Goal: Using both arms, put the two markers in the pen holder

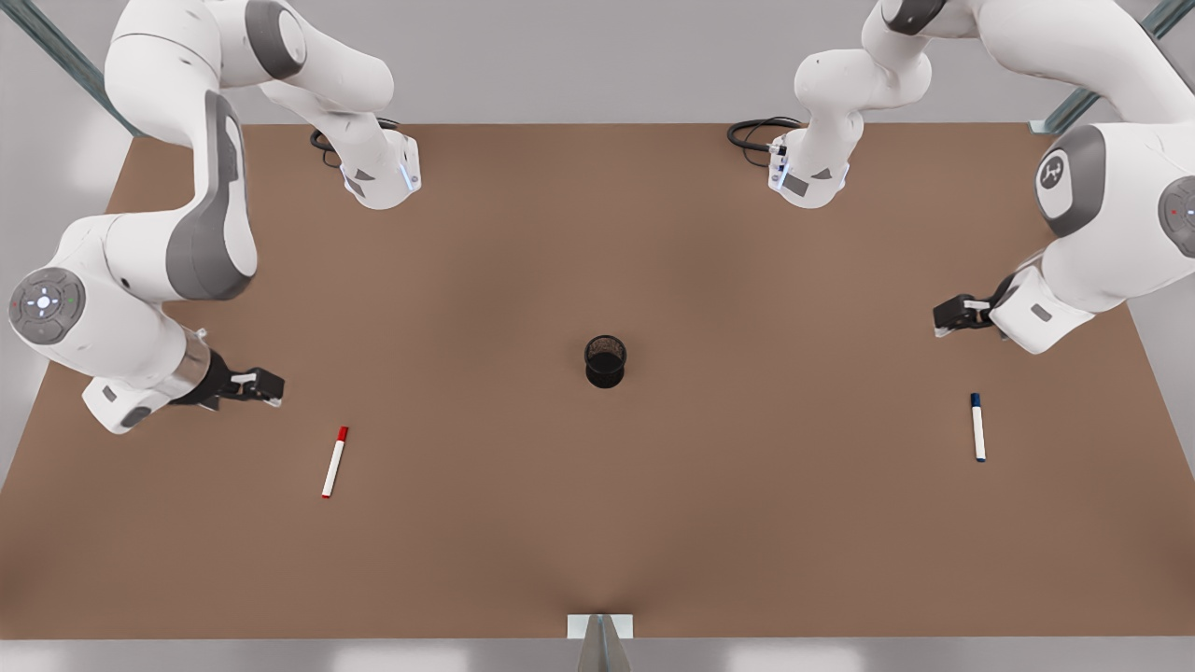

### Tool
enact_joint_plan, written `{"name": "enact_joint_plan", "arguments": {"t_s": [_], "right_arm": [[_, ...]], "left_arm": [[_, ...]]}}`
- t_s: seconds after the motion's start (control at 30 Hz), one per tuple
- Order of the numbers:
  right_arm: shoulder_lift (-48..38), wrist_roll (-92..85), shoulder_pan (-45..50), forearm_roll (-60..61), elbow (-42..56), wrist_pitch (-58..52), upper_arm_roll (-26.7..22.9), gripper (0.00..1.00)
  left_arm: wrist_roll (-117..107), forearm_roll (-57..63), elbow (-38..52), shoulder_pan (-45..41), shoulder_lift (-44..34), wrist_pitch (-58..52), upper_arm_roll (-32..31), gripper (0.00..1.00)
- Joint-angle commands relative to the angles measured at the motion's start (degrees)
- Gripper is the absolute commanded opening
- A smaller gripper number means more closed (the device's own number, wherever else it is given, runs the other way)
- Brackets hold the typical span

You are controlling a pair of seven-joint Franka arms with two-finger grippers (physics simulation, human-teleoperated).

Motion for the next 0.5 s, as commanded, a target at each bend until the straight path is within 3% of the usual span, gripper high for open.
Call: {"name": "enact_joint_plan", "arguments": {"t_s": [0.0,0.17,0.37,0.47], "right_arm": [[-1.5,1.6,-0.4,-0.3,-1.7,1.3,0.1,1.00],[0.1,1.3,-1.1,-1.6,-1.4,2.9,0.1,1.00],[13.9,1.3,-3.5,-2.0,-1.6,19.9,-0.4,1.00],[18.9,2.9,-3.5,-1.9,-1.6,26.6,-0.4,1.00]], "left_arm": [[3.0,0.1,0.1,-0.1,0.2,0.6,0.1,1.00],[2.2,-0.4,-0.4,2.2,11.5,18.0,0.7,1.00],[15.7,-1.5,-1.0,11.7,23.2,33.8,0.7,1.00],[19.4,-0.7,-1.8,15.7,27.1,34.8,0.9,1.00]]}}
